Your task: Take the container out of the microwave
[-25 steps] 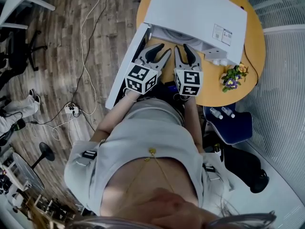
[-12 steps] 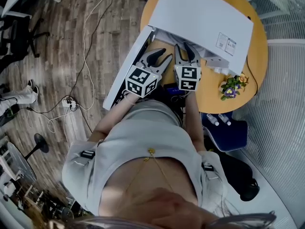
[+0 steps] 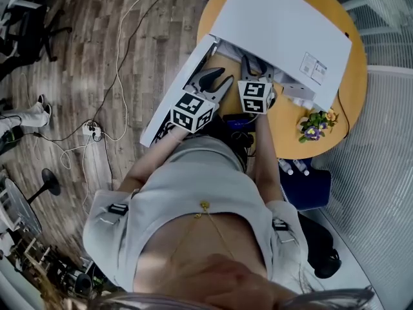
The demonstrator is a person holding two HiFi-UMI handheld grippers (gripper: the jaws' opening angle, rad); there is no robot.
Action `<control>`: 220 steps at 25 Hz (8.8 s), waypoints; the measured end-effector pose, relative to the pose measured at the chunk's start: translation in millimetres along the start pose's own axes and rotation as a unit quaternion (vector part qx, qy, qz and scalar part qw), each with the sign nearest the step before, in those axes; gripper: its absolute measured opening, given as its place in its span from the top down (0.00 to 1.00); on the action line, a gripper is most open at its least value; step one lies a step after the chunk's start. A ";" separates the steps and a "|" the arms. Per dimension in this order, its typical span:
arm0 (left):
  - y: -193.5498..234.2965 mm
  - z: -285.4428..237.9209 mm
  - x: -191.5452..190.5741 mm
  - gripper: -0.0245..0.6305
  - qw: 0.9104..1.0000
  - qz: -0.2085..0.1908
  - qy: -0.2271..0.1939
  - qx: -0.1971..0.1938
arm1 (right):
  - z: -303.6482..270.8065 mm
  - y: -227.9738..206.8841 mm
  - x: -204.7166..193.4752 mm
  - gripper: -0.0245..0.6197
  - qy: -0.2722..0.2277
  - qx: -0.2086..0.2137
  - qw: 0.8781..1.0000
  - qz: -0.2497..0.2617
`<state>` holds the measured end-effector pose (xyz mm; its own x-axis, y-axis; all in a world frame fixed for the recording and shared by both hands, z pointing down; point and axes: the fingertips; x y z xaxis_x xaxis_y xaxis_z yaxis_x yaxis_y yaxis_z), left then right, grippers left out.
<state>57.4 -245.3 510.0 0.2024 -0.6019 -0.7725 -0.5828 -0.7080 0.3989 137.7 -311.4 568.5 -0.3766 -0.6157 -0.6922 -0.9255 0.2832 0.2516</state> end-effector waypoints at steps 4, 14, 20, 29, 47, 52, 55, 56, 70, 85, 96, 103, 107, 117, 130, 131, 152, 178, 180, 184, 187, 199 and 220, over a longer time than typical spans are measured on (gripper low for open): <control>3.7 0.3 -6.3 0.77 1.000 0.003 0.007 0.007 | -13.5 -2.3 -1.0 0.75 0.010 -0.004 0.999 0.031; 6.1 0.3 -15.1 0.77 1.000 0.016 0.018 0.011 | -48.2 -4.6 -1.4 0.74 0.047 0.005 0.996 0.078; 7.1 -0.8 -17.7 0.77 1.000 0.018 0.021 0.012 | -62.7 -4.8 -6.2 0.74 0.063 0.001 0.993 0.100; 7.7 -2.5 -17.7 0.77 0.999 0.018 0.025 0.009 | -69.8 -7.4 -6.3 0.84 0.064 -0.018 0.992 0.111; 8.1 -5.8 -17.1 0.77 0.999 0.018 0.028 0.005 | -64.8 -10.6 -11.2 0.91 0.061 0.002 0.994 0.089; 7.8 -6.0 -16.3 0.77 0.999 0.017 0.028 0.004 | -64.2 -10.7 -11.5 0.91 0.064 0.003 0.994 0.086; 7.9 -6.0 -16.4 0.77 0.999 0.017 0.027 0.004 | -64.1 -9.5 -12.7 0.91 0.066 0.004 0.994 0.087; 7.6 -6.1 -16.4 0.77 1.000 0.017 0.026 0.003 | -64.1 -9.7 -13.0 0.91 0.066 0.003 0.994 0.087; 3.5 -4.6 -16.7 0.77 1.000 0.011 0.027 0.001 | -60.7 -10.4 -16.1 0.91 0.070 0.007 0.994 0.085; -7.8 -2.3 -20.0 0.77 0.999 0.007 0.026 -0.016 | -37.7 -7.7 -23.7 0.91 0.067 0.006 0.996 0.066; -17.2 7.3 -25.3 0.77 0.999 -0.004 0.026 -0.027 | -14.9 2.8 -35.7 0.91 0.068 0.002 0.996 0.054; -17.2 13.3 -26.7 0.77 0.999 0.000 0.024 -0.029 | -1.2 12.5 -35.0 0.91 0.067 -0.003 0.996 0.053; -19.5 11.3 -27.7 0.77 0.999 0.000 0.025 -0.033 | 7.9 14.9 -36.6 0.91 0.064 -0.005 0.997 0.047; -20.7 14.1 -34.0 0.77 0.999 0.005 0.028 -0.037 | 31.9 27.5 -41.4 0.91 0.054 -0.006 0.998 0.039; -23.2 18.6 -44.9 0.77 0.999 -0.002 0.036 -0.034 | 63.2 51.7 -50.7 0.91 0.048 0.007 0.998 0.051; -24.0 18.6 -45.1 0.77 0.999 -0.002 0.036 -0.033 | 65.6 53.5 -51.6 0.91 0.047 0.009 0.998 0.051; -49.1 34.4 -59.1 0.77 0.999 0.021 0.013 0.021 | 110.5 68.2 -69.7 0.91 0.011 0.074 0.992 0.105; -106.4 55.6 -89.9 0.77 0.999 0.016 0.008 0.048 | 184.7 87.8 -104.6 0.91 -0.001 0.113 0.988 0.109; -109.0 56.2 -91.6 0.77 0.998 0.016 0.006 0.053 | 189.5 89.9 -107.5 0.91 -0.003 0.115 0.987 0.112; -111.5 56.5 -89.0 0.77 0.998 0.015 -0.001 0.054 | 195.0 91.2 -110.9 0.91 0.000 0.115 0.987 0.112; -109.6 55.4 -87.3 0.77 0.998 0.012 0.000 0.054 | 197.2 91.0 -110.8 0.91 0.001 0.114 0.988 0.107; -99.2 52.6 -83.7 0.77 0.998 0.013 0.005 0.057 | 200.1 98.0 -113.7 0.91 0.015 0.122 0.988 0.096; -95.5 51.6 -82.1 0.77 0.999 0.015 0.007 0.047 | 196.1 104.2 -115.8 0.91 0.030 0.127 0.987 0.090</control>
<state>55.9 -109.2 509.9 0.1940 -0.6287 -0.7531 -0.6608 -0.6512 0.3734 93.0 -66.4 542.2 -0.5425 -0.5799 -0.6078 -0.8065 0.5620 0.1837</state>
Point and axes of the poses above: the fingertips, and each gripper's own axes: z backward along the fingers, y to its left, x out of its top, and after that the axes turned 11 degrees about y, right-handed
